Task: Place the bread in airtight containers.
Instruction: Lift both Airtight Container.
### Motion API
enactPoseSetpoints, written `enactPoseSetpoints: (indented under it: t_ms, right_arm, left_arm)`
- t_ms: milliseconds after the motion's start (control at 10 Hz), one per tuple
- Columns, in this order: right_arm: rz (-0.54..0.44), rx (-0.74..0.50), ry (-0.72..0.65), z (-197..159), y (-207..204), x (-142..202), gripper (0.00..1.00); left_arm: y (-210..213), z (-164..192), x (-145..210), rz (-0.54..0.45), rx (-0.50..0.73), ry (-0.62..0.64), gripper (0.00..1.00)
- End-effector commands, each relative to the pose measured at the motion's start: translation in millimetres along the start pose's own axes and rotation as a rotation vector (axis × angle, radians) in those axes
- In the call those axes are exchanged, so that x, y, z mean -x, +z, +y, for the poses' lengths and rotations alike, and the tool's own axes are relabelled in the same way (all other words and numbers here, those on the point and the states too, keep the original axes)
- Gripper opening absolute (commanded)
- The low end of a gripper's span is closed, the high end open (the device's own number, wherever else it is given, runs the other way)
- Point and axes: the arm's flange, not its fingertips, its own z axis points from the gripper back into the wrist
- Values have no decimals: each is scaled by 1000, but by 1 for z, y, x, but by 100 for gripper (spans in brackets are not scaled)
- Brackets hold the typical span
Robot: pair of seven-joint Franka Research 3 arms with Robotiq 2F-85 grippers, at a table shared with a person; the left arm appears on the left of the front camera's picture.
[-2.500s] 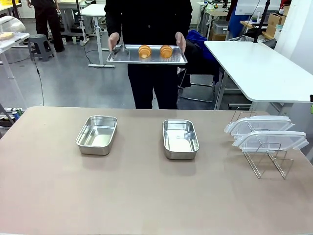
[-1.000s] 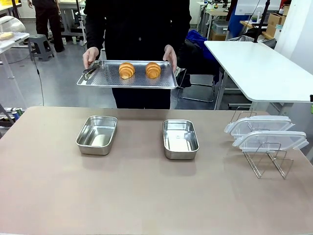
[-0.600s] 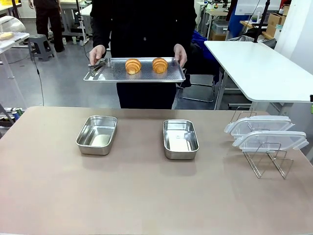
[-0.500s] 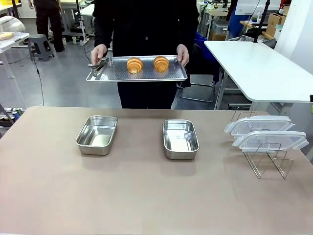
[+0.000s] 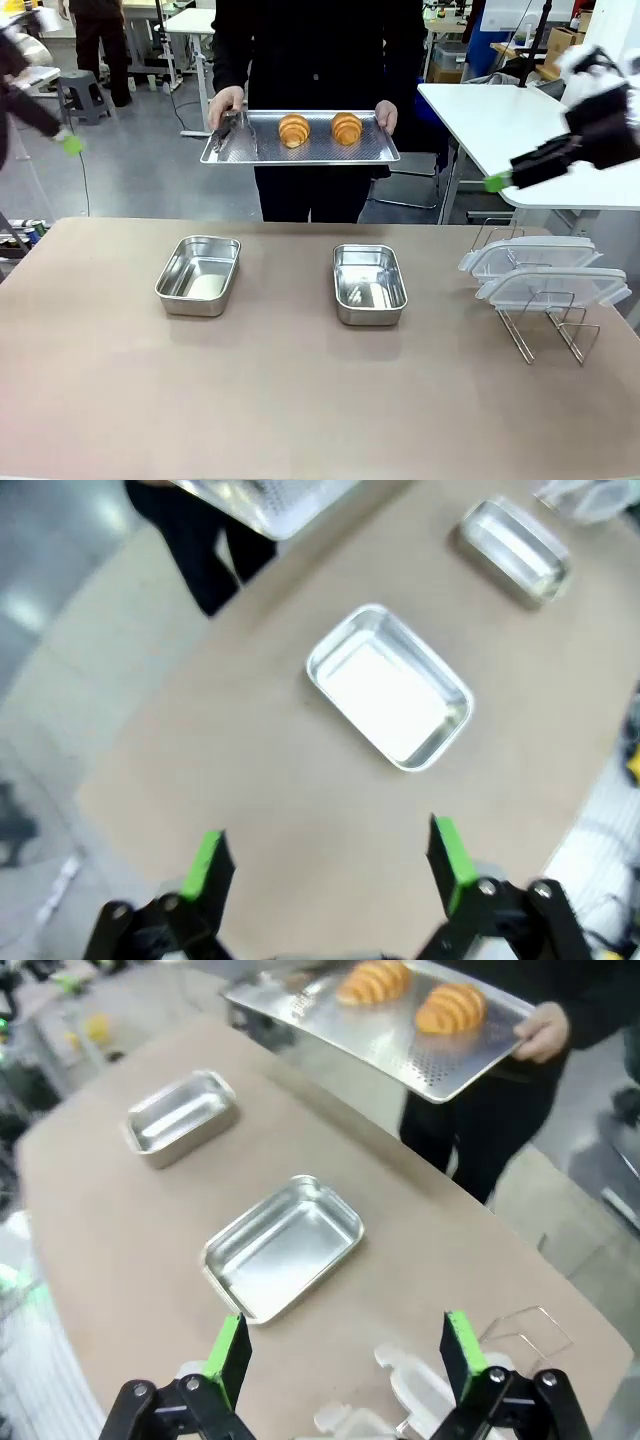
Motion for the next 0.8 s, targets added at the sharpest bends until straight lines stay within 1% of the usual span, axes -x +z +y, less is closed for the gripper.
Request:
enactPoseSetpoints:
  t_ms: [0, 200, 300, 400, 500, 600, 700]
  right_arm:
    - [222, 137, -102, 29, -43, -25, 100]
    - [368, 230, -142, 64, -82, -42, 100]
    - [434, 249, -156, 75, -100, -46, 100]
    - [504, 275, -187, 79, -120, -45, 100]
    - [525, 284, -227, 77, -131, -44, 100]
    - [531, 260, -250, 72, -137, -43, 100]
    - [341, 351, -402, 52, -138, -48, 100]
  left_arm:
    - [-19, -6, -26, 185, -45, 121, 100]
    - [-38, -21, -40, 226, -96, 246, 100]
    - [-46, -23, -43, 224, -85, 304, 100]
    - [-60, -22, -40, 241, -44, 382, 100]
    - [-72, -19, -37, 241, -23, 435, 100]
    - [-77, -19, -32, 223, -15, 462, 100]
    - [-84, -17, -30, 217, -40, 522, 100]
